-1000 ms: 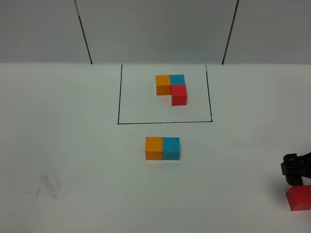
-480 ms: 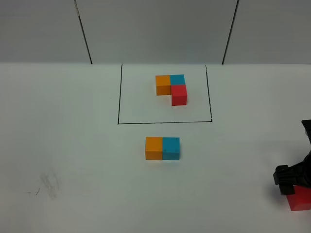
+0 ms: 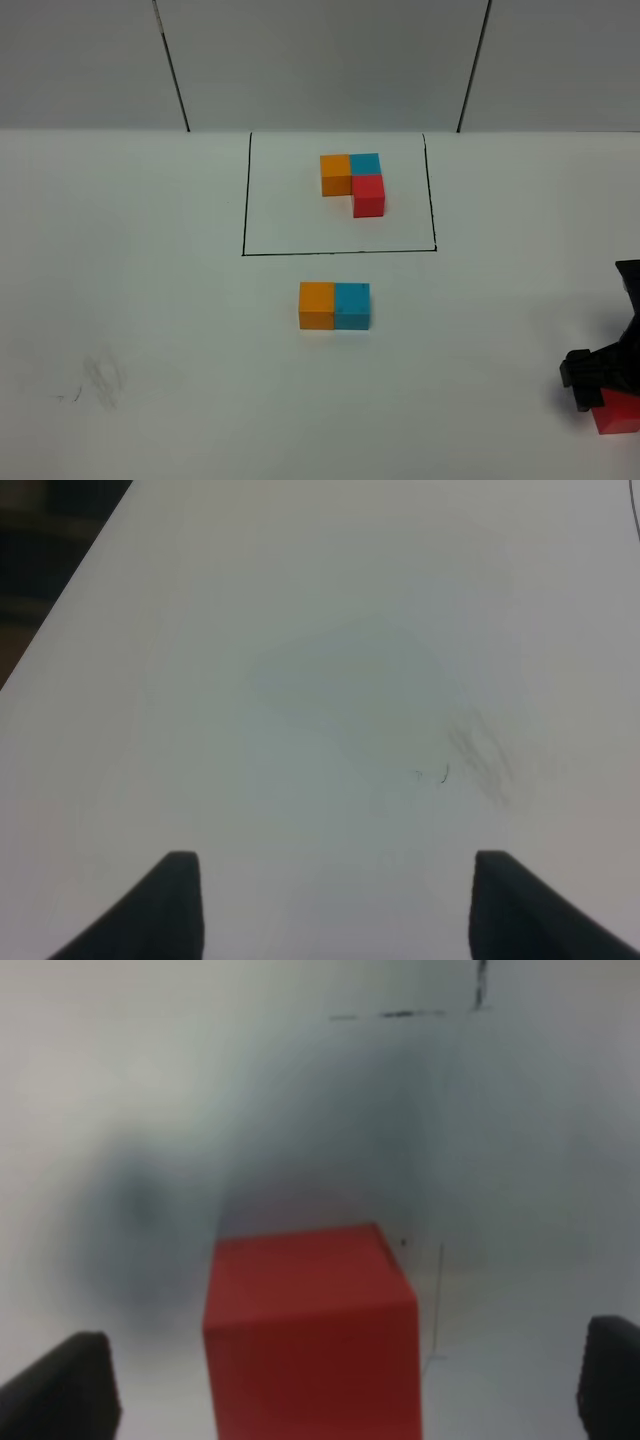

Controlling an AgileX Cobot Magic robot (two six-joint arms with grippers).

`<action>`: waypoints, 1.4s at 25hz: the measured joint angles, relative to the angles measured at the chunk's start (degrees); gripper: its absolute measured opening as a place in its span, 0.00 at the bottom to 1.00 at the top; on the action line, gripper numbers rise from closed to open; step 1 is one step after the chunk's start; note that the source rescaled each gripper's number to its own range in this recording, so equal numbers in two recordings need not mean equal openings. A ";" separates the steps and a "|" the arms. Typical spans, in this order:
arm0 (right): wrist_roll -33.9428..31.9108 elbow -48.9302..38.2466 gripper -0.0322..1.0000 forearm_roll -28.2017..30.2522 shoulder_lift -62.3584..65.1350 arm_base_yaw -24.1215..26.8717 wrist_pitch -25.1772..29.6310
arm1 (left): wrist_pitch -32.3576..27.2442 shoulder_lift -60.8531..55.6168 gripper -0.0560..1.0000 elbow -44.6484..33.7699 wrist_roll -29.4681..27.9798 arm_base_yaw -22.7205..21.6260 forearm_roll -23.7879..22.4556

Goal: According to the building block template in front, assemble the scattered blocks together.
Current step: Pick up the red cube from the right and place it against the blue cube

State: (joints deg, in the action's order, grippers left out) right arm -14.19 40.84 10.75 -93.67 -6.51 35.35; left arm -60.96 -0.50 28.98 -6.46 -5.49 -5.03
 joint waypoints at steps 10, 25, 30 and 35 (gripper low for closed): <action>1.02 -0.12 0.74 -0.50 -2.50 0.06 -1.72 | 0.00 0.00 0.32 0.00 0.00 0.00 0.00; 1.42 -0.27 0.26 -1.62 -5.12 0.06 -2.81 | 0.00 0.00 0.32 0.00 0.00 0.00 0.00; 1.42 -0.33 0.26 -1.68 -3.46 0.06 -2.32 | 0.00 0.00 0.32 0.00 0.00 0.00 0.00; 0.37 -0.33 0.26 -4.74 3.61 -0.37 -1.63 | 0.00 0.00 0.32 0.00 0.00 0.00 0.00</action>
State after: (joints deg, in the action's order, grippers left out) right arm -13.81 40.50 6.02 -90.06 -6.88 33.71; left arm -60.96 -0.50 28.98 -6.46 -5.49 -5.03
